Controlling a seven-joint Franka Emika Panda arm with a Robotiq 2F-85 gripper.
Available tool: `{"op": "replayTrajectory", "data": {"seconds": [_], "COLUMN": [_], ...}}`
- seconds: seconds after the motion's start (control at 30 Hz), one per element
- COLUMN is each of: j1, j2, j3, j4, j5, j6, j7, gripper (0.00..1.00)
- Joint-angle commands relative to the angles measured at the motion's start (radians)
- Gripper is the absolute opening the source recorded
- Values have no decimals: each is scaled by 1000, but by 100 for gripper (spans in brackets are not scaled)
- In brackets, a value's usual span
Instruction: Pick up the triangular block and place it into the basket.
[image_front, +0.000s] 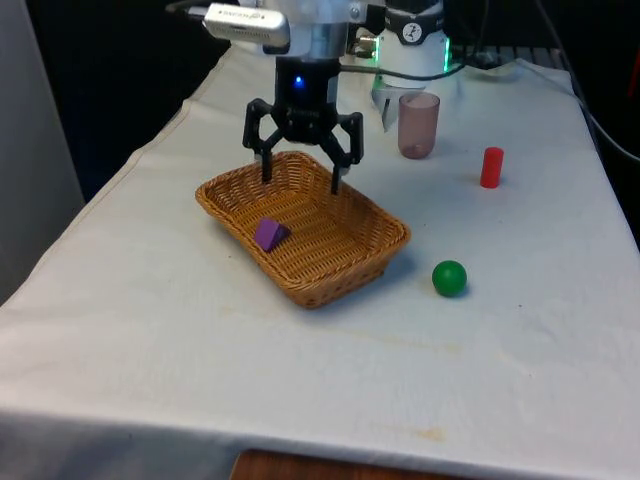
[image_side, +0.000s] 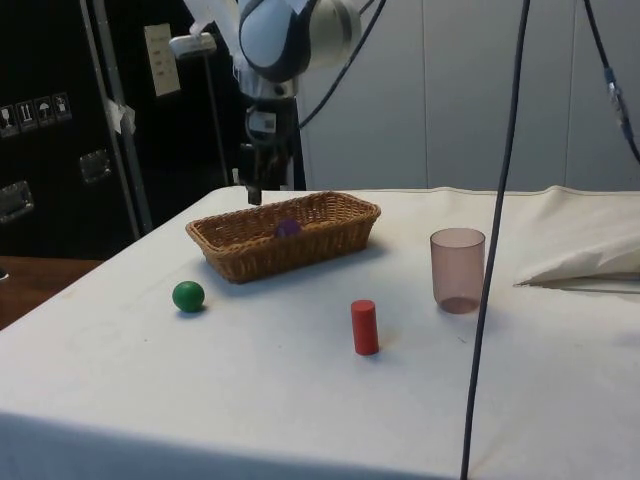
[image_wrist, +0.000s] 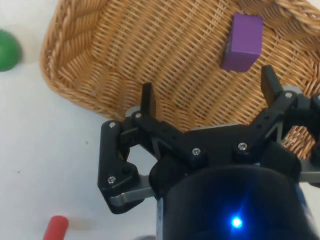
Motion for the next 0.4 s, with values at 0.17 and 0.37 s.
{"op": "replayTrajectory", "data": {"seconds": [0.17,0.37], "j1": [12,4], "j2": [-41,-60], "j3": [-11,0], "j4": [-8,-4], "j5": [-15,-1], "j6": [-23,-36], "j7": [15,0], "gripper": [100,100]}}
